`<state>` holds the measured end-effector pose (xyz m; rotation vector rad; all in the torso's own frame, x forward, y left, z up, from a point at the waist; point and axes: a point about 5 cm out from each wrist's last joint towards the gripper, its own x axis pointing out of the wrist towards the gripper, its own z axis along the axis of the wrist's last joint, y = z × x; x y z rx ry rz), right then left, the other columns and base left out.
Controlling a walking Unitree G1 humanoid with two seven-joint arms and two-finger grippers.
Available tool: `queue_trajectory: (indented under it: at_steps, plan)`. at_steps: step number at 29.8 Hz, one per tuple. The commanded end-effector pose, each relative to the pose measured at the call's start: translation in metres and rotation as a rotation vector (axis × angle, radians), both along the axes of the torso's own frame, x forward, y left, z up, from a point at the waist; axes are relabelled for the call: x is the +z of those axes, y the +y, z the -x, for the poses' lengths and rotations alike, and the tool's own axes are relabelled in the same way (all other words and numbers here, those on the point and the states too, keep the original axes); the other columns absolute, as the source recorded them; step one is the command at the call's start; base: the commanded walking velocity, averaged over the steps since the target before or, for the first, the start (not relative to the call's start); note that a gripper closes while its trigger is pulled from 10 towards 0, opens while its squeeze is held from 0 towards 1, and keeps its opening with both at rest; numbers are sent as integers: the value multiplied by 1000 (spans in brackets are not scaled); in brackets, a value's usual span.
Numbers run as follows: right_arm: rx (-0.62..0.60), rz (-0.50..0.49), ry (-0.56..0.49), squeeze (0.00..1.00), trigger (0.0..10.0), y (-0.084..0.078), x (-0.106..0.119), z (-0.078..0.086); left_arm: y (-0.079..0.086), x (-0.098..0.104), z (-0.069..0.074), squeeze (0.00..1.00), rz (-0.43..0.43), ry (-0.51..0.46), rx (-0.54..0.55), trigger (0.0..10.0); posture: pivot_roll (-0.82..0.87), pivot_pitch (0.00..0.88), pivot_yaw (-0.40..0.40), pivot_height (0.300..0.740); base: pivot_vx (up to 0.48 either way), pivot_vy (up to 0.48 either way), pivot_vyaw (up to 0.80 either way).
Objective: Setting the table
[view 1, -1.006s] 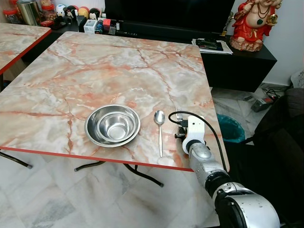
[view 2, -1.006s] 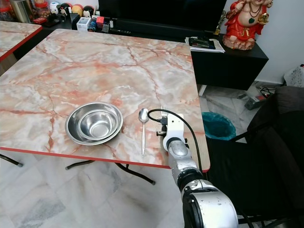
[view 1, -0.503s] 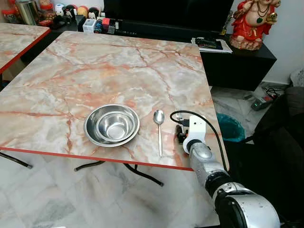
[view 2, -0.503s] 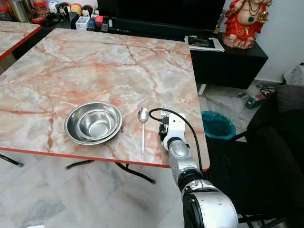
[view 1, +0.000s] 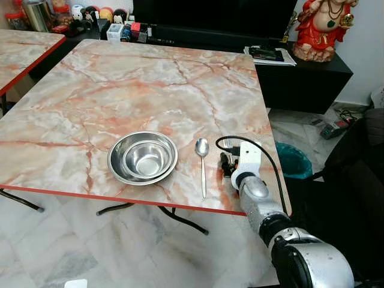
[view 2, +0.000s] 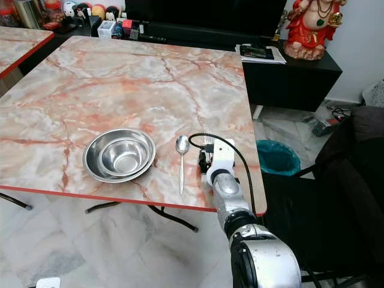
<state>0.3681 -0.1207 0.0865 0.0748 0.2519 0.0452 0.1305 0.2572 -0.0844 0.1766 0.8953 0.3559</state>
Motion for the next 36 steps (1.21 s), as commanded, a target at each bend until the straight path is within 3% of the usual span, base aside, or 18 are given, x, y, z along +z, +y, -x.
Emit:
queue_trajectory:
  at_steps: [1, 11, 18, 28, 36]
  plan:
    - [-40, -7, -58, 0, 10000, -9, 13, -6, -3, -3, 2, 0, 13, 31, -13, 10000, 123, 31, -53, 740, 0, 0, 0]
    - [-66, -22, -203, 0, 10000, -14, 39, -16, -5, 1, -12, 0, 19, 18, -48, 10000, 99, 0, -29, 740, 0, 0, 0]
    - [-7, -39, -315, 0, 10000, -7, 51, -16, -14, 2, -24, 0, 34, 13, -81, 10000, 75, 0, -11, 740, 0, 0, 0]
    - [-32, -13, -374, 0, 10000, -11, 44, -6, -32, 8, -49, 0, 103, -36, -118, 10000, 30, 0, 6, 740, 0, 0, 0]
    - [-51, 30, -394, 0, 10000, -21, 39, 0, -37, 10, -56, 0, 109, -44, -153, 10000, 4, 0, 21, 740, 0, 0, 0]
